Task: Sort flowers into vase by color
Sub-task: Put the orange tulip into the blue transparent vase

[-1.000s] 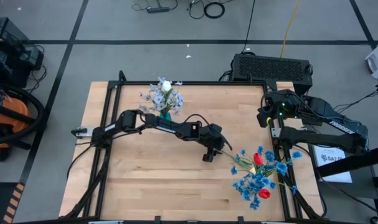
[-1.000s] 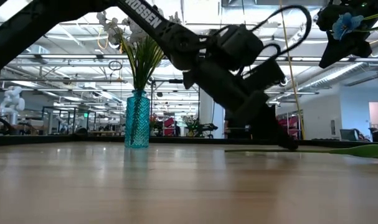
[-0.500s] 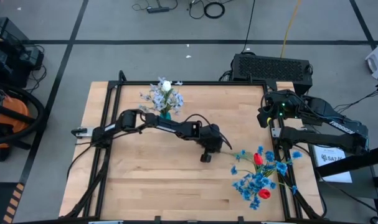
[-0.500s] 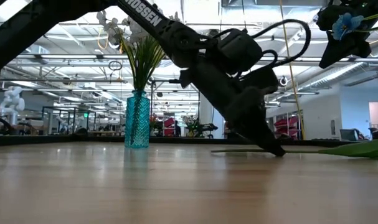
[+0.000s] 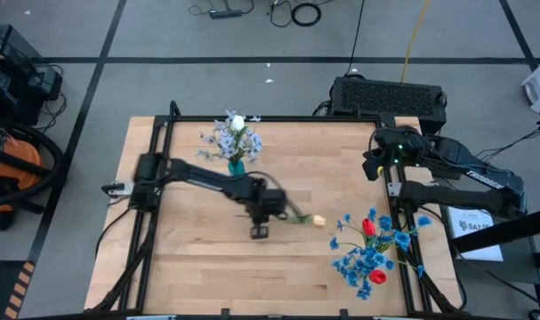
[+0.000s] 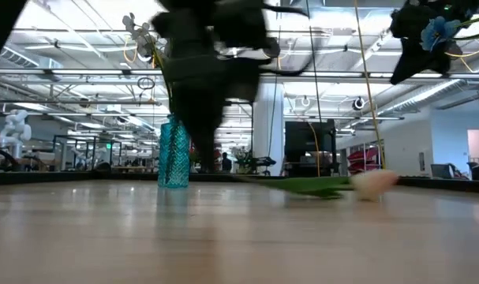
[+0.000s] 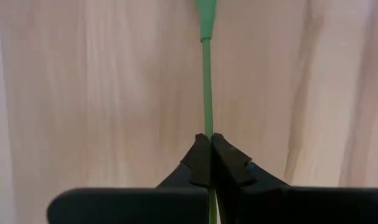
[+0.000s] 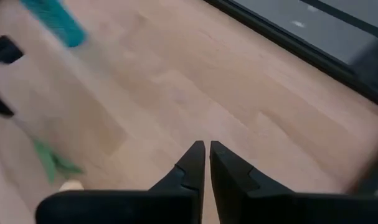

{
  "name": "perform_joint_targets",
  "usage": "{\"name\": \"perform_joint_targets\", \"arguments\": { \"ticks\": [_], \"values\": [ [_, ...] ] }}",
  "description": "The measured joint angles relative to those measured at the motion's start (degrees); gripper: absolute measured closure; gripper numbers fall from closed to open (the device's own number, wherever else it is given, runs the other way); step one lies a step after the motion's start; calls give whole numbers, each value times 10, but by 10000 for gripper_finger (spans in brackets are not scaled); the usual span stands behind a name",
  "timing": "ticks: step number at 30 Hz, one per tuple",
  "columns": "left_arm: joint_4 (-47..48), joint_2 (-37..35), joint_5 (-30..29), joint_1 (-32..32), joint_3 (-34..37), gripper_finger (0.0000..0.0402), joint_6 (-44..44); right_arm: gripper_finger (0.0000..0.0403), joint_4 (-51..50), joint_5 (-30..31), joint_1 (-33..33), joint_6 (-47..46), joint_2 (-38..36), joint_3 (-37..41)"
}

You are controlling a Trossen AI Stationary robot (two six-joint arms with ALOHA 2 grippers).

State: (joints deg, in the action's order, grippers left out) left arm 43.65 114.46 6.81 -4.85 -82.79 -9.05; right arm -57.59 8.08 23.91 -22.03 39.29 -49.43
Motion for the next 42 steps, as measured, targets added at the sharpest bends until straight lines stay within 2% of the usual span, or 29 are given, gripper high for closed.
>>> {"name": "perform_joint_targets", "arguments": {
  "ticks": [4,7,12,21,25,30,34,42],
  "values": [
    [-89,-113,-51,-48,169,399,-136,400,70,-70,3,60,49,0],
    [-168,-189,-80,-89,275,399,-242,401,125,-92,9,89,108,0],
    [-189,-273,-135,-149,372,400,-362,402,213,-203,15,110,233,-26],
    [-176,-334,-183,-231,474,399,-436,403,238,-216,-30,152,471,-223],
    [-195,-359,-228,-263,522,399,-447,403,285,-224,-52,151,535,-239],
    [-269,-393,-252,-277,577,399,-440,403,366,-233,-79,102,579,-212],
    [-274,-400,-249,-275,581,394,-442,403,401,-231,-92,62,594,-212],
    [-280,-401,-203,-262,580,331,-468,403,406,-228,-98,12,593,-212]
  ]
}}
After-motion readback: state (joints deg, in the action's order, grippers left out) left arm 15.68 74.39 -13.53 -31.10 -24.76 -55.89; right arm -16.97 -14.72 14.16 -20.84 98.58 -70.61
